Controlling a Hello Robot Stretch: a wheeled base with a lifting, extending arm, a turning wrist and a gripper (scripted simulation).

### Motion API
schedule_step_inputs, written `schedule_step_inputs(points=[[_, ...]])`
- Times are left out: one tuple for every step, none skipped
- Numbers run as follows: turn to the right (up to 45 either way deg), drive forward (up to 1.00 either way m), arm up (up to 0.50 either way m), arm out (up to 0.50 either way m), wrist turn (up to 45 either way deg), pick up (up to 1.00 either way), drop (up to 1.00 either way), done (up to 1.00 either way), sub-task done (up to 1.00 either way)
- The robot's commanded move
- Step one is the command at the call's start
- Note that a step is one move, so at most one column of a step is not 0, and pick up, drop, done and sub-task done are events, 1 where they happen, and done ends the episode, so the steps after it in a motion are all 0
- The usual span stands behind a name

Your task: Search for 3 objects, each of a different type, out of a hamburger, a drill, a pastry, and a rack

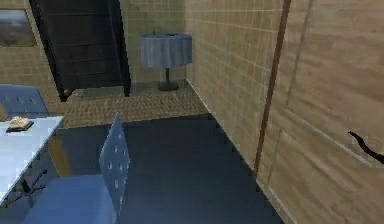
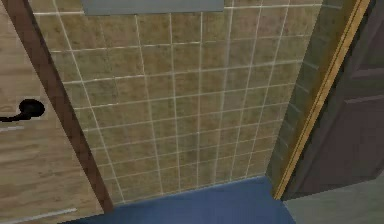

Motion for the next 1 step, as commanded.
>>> schedule_step_inputs(points=[[3.0,0.00,0.00,0.00,0.0,0.00,0.00,0.00,0.00]])
